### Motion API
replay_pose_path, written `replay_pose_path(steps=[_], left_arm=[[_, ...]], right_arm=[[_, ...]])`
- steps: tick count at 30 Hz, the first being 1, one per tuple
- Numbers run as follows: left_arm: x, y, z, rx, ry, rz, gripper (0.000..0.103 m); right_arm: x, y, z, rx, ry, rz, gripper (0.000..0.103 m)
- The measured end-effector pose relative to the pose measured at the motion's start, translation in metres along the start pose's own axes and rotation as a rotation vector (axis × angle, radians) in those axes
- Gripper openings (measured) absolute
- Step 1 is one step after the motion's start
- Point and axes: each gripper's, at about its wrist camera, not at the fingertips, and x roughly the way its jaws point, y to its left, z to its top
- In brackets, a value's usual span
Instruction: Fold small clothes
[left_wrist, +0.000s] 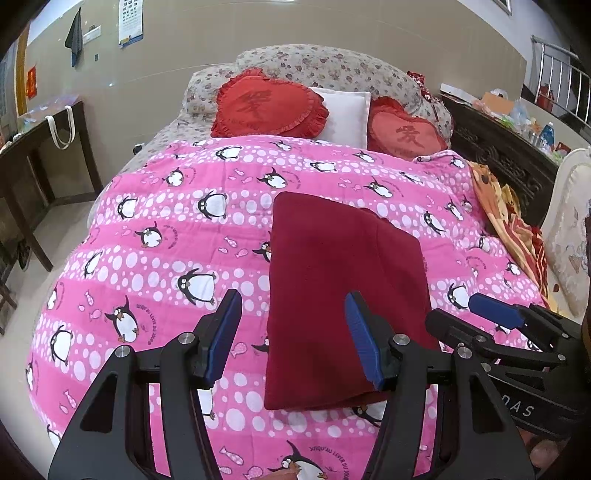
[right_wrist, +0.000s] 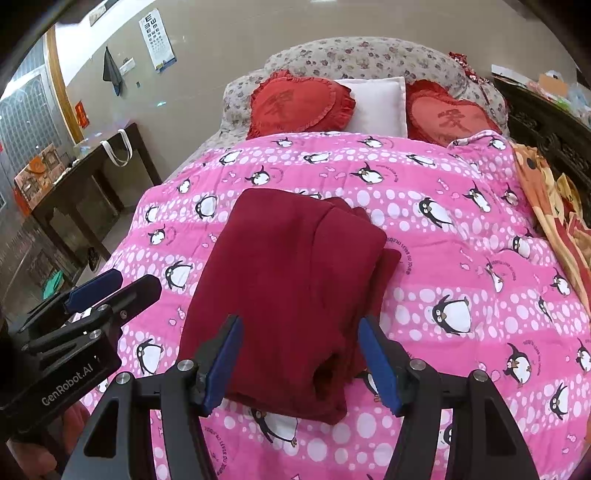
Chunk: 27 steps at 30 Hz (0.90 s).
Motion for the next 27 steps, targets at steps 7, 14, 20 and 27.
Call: replay_pose_path(steps=[7, 14, 20, 27], left_arm=[[0.003, 0.0, 0.001, 0.01, 0.007, 0.001, 0.058], [0.009, -0.002, 0.001, 0.016, 0.016, 0.001, 0.058], [0.014, -0.003, -0.001, 0.015, 0.024, 0.005, 0.058], [0.016, -0.001, -0.003, 0.005, 0.03, 0.007, 0.058]], right_arm=[[0.003, -0.004, 0.0, 0.013, 0.01, -0.003, 0.063], [0.008, -0.006, 0.0, 0.021, 0.023, 0.001, 0.063], [0.014, -0.006, -0.002, 0.026, 0.04, 0.003, 0.063], [0.017, -0.007, -0.004, 0.039, 0.053, 0.006, 0.063]])
